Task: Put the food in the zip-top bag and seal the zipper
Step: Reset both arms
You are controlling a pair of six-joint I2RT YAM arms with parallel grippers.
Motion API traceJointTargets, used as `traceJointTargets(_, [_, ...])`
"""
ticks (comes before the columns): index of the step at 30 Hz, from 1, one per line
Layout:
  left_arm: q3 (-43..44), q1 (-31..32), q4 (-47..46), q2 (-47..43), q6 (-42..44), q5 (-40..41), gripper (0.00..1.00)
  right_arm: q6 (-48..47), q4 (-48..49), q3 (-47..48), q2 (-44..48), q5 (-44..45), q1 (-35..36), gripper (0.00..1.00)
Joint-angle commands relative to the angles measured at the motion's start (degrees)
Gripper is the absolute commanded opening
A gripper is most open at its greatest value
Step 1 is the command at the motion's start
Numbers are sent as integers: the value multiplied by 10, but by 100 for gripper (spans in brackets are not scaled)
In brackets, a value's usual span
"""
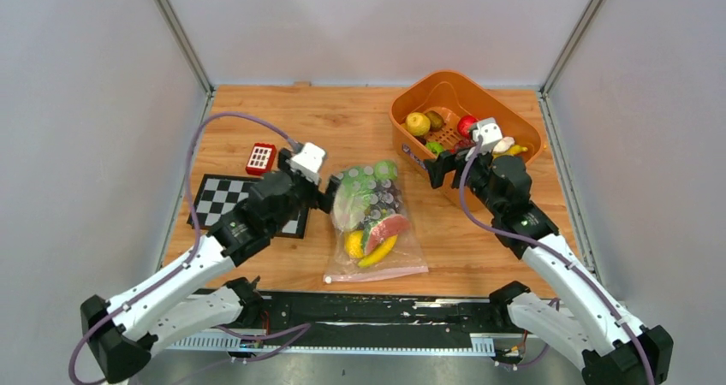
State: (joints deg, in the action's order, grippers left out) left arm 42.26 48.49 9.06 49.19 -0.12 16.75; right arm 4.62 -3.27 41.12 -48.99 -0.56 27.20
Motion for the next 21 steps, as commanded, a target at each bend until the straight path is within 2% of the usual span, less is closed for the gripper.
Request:
traceJointTargets(1, [43, -113, 34, -20, -89, 13, 100, 2, -22, 48, -9, 15, -57, 91])
traceJointTargets(4, [48, -171, 69, -23, -178, 98, 100, 26, -35, 60, -16, -25, -101, 91])
traceJointTargets(10, [62, -172, 144, -27, -279, 199, 100, 48, -31, 50, 2, -33, -123, 92])
traceJointTargets(21, [75, -172, 151, -13, -285, 253, 100, 45, -40, 48, 7, -22, -123, 93])
